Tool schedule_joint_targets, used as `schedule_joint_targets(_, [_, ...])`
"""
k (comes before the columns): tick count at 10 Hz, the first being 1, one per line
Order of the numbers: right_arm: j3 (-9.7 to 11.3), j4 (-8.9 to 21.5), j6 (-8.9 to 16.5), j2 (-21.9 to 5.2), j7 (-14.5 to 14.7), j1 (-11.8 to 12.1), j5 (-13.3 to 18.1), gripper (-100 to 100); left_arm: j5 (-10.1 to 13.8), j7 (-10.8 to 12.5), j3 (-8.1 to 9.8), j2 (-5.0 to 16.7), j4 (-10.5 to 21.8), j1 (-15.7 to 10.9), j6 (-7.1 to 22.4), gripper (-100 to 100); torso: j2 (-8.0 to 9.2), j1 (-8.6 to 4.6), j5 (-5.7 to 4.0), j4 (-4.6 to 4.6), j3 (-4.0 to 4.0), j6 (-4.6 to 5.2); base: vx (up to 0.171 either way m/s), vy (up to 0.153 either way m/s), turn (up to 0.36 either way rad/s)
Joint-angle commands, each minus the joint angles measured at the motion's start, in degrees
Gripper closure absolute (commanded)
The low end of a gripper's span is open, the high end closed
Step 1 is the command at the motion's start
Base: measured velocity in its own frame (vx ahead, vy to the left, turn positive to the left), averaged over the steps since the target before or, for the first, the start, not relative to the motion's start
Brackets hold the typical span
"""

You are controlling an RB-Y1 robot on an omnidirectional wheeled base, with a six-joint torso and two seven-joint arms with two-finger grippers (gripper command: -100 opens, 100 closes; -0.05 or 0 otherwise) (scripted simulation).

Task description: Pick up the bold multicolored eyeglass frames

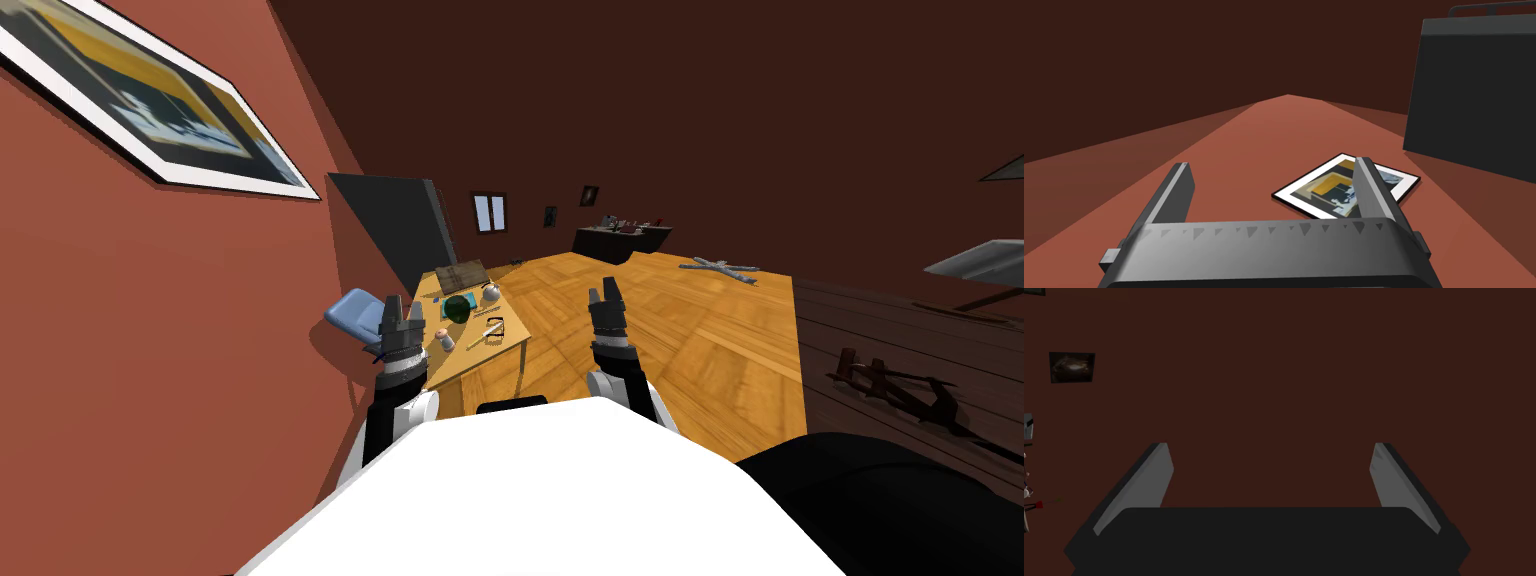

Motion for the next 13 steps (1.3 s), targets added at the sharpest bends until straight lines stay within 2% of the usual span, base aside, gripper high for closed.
schedule_joint_targets(1, [0.0,0.0,0.0,0.0,0.0,0.0,0.0,0,0.3,0.28,0.11,2.07,1.08,-0.84,1.66,-100,0.0,0.0,0.0,0.0,0.0,0.0,0.005,-0.022,-0.019])
schedule_joint_targets(6, [0.01,0.0,0.0,0.01,0.0,0.0,0.0,0,1.84,1.73,0.65,5.38,5.65,-4.74,8.94,-100,-0.04,-0.24,-0.05,-0.01,-0.02,0.01,0.006,-0.059,-0.026])
schedule_joint_targets(7, [0.01,0.0,0.0,0.01,0.0,0.0,0.0,0,1.84,1.73,0.65,5.38,5.65,-4.74,9.59,-100,-0.03,-0.28,-0.06,-0.01,-0.02,0.01,0.005,-0.059,-0.004])
schedule_joint_targets(11, [0.0,0.0,0.0,0.0,0.0,0.0,0.0,0,3.27,3.07,1.14,6.37,9.58,-8.14,16.36,-100,-0.07,-0.21,-0.05,-0.02,-0.04,0.0,0.01,-0.058,-0.023])
schedule_joint_targets(12, [0.01,0.0,0.0,0.01,0.0,0.0,0.0,0,3.27,3.07,1.14,6.37,9.58,-8.14,16.78,-100,-0.06,-0.24,-0.05,-0.01,-0.04,0.0,0.007,-0.047,-0.012])
schedule_joint_targets(13, [0.0,0.0,0.0,0.0,0.0,0.0,0.0,0,3.8,3.57,1.33,6.59,11.06,-9.41,19.19,-100,-0.04,-0.18,-0.05,-0.01,-0.02,-0.01,0.001,-0.055,-0.031])
